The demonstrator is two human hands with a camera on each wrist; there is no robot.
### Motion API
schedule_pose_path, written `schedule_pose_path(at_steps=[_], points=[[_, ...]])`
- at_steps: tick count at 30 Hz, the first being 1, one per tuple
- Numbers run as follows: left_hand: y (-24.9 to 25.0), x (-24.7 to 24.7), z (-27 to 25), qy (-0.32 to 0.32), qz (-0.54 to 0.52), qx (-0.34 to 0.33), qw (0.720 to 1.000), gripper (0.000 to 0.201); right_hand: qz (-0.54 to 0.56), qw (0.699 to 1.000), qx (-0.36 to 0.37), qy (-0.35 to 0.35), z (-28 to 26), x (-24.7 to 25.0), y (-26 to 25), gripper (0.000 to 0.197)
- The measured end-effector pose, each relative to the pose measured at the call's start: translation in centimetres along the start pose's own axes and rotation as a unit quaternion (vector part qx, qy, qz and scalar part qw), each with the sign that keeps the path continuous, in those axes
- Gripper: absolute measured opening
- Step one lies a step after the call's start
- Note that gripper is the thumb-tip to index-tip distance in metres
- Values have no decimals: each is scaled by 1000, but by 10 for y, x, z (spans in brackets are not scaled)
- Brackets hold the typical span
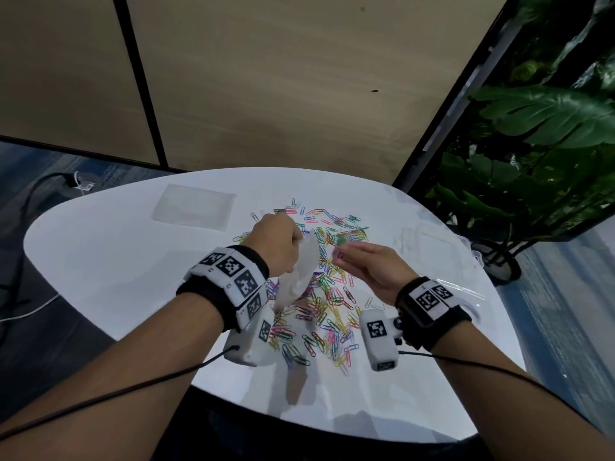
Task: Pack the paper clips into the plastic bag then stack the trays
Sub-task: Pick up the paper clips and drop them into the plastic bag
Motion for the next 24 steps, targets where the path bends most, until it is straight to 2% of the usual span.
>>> schedule_pose_path(at_steps=[3,5,7,10,12,15,20,24], points=[[2,-5,1,-2,-18,2,1000,31,13,998,22,-54,-12,-28,-14,15],[6,-7,-2,1,-26,-7,1000,30,-38,998,36,-38,-13,-42,-12,7],[10,-9,-6,0,-40,-14,999,27,-152,986,68,1,-11,-48,-7,12],[14,-14,-8,-17,-44,-27,999,27,-357,925,108,75,-8,-48,1,23],[13,-17,-8,-27,-31,-34,999,29,-428,888,125,114,-9,-52,1,20],[9,-17,-7,-25,-39,-30,998,32,-454,872,135,125,-9,-55,0,17],[11,-13,-10,-13,-53,-19,998,26,-440,881,121,124,-6,-56,-3,21],[9,-12,-7,-10,-47,-18,999,26,-464,865,150,117,-6,-57,-5,22]])
Point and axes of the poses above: each hand's wrist, its own z-axis towards the middle knuckle, its own x-axis out of the back of the hand, y = z × x, the point moved 2 cm from there along z, towards the middle knuckle, and after that the axes turned 15 degrees about -z, right-handed, at the moved point
